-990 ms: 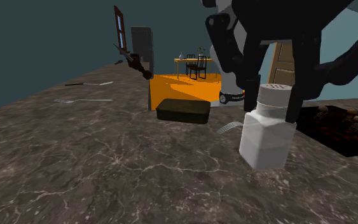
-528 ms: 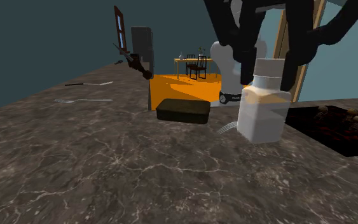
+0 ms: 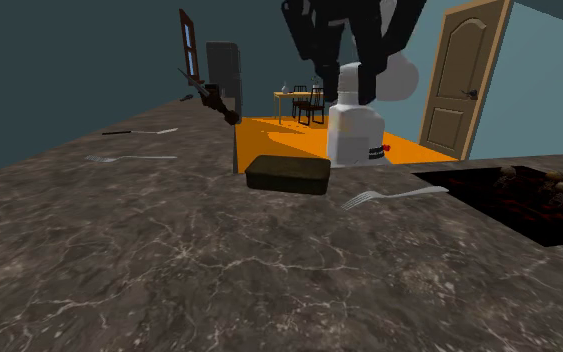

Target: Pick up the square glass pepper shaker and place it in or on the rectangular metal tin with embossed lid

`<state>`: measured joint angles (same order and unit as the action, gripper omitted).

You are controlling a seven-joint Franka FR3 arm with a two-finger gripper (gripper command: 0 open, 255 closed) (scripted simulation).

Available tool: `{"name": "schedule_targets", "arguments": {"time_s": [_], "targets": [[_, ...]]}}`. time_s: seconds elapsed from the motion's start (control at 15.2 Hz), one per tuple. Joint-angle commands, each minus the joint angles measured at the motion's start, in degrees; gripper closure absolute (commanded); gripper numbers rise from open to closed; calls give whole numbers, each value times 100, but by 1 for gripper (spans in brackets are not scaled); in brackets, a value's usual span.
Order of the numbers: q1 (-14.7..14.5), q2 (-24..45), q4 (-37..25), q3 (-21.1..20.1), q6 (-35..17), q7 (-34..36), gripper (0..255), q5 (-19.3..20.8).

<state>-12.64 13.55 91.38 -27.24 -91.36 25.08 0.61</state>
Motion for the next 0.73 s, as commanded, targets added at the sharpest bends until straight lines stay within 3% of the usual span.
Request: {"name": "schedule_targets", "arguments": {"time_s": [0.0, 0.66], "targets": [[196, -451, 540, 43, -120, -252, 255, -163], [838, -2398, 2478, 662, -184, -1685, 255, -637]]}}
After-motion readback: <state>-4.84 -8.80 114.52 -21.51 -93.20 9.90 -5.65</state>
